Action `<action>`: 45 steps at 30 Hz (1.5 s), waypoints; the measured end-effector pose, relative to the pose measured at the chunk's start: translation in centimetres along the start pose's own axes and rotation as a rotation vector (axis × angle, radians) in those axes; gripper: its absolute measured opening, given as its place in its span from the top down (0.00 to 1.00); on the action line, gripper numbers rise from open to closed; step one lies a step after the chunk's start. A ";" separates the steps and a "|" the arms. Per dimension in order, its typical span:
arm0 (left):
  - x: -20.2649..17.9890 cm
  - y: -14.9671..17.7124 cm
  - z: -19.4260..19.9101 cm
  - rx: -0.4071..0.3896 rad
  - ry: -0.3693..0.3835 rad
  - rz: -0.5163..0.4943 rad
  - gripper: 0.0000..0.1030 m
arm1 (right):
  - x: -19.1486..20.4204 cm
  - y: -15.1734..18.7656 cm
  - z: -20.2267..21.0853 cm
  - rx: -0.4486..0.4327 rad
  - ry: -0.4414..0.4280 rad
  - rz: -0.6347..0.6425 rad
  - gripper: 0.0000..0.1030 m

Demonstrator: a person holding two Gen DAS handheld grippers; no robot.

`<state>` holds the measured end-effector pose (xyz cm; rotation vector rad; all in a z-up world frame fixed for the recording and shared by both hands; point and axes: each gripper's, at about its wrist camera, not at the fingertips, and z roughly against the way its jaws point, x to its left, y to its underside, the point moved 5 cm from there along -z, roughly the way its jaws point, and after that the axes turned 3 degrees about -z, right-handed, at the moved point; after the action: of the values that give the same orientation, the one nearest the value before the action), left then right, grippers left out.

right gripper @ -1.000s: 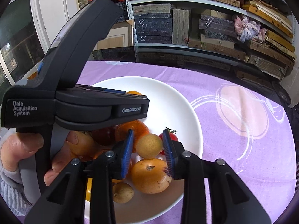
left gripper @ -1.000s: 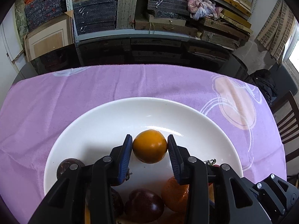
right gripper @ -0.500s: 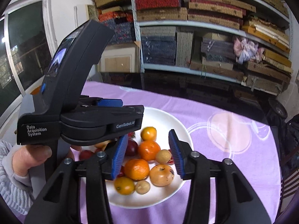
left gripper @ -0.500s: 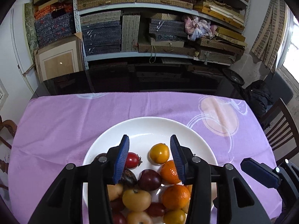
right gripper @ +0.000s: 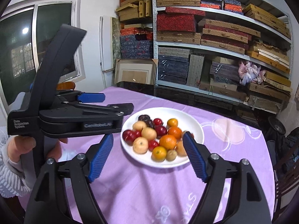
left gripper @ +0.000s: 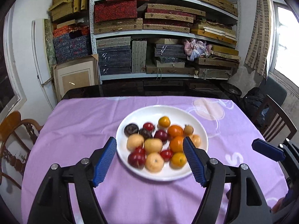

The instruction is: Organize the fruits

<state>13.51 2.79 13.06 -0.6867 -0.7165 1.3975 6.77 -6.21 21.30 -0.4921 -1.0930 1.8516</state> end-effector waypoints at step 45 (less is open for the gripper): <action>0.1 13.1 -5.3 0.103 -0.065 0.084 0.16 | -7.1 12.2 -8.1 0.231 0.188 -0.307 0.04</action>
<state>9.62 3.56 -0.56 -0.5985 -0.6681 1.5282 9.92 -10.80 6.04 -0.3344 -0.7701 1.5998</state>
